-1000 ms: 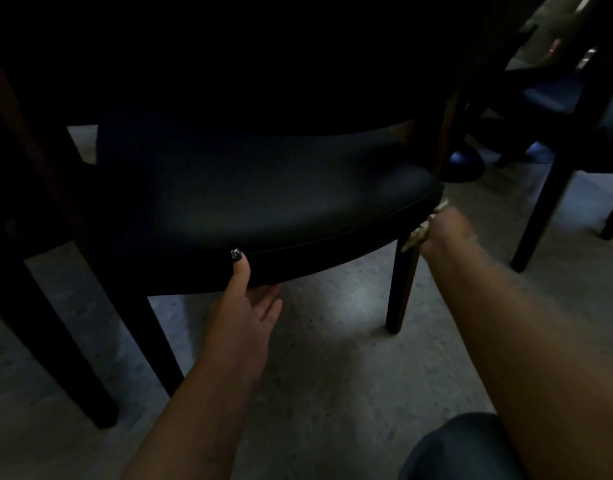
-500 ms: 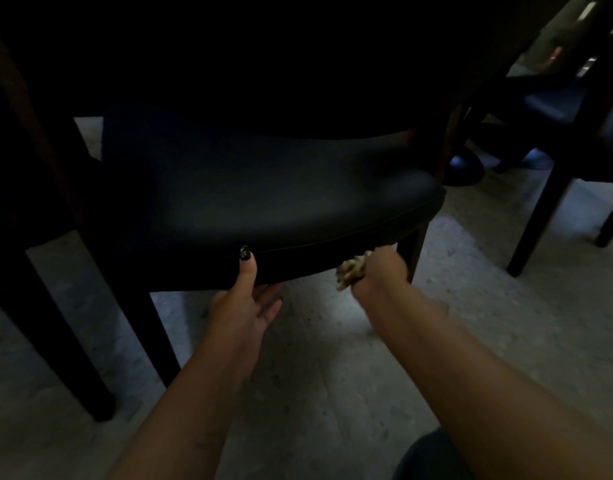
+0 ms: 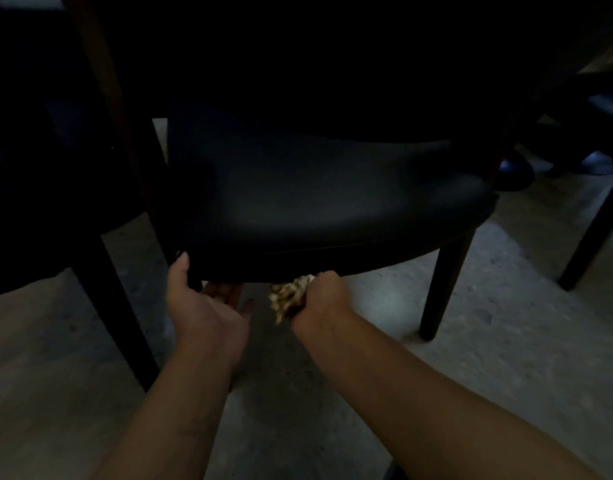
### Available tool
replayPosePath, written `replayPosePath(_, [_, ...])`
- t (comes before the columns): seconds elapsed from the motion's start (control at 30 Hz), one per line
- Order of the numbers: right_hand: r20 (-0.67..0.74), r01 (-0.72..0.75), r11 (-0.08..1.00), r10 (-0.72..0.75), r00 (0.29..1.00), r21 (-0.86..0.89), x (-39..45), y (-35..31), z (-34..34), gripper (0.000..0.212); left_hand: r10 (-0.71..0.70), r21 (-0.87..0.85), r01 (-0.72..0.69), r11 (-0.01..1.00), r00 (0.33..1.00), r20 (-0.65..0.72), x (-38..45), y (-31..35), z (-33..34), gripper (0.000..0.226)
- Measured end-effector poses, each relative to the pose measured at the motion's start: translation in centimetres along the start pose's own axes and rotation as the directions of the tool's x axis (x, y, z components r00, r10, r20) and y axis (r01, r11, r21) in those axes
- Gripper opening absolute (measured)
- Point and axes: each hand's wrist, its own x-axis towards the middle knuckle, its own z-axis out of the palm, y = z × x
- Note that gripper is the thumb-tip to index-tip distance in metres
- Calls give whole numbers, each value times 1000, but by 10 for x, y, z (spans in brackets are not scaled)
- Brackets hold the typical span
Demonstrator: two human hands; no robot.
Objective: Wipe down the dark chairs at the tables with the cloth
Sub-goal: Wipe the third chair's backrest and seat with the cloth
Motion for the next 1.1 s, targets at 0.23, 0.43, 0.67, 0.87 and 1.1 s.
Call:
replayPosePath(0.23, [251,228,831,-111,962,-508,-17,11,1,36,-12,-80,19,997,996,93,4,1,-7,42])
replayPosePath(0.43, [781,920,-190,-602,166,-342,-21,22,-15,22,-37,-40,40,998,997,72,8,-7,0,45])
replayPosePath(0.67, [975,382,-906,112,-191,179,35,-15,-43,37,-165,134,150,980,981,104,5,-21,11,78])
replayPosePath(0.87, [989,301,-949,54,-140,95,47,-51,-88,41,-139,97,132,986,988,72,6,-25,14,57])
replayPosePath(1.1, [392,643,-264,-918,60,-719,53,-113,-121,55,-129,167,118,979,990,57,11,-41,27,33])
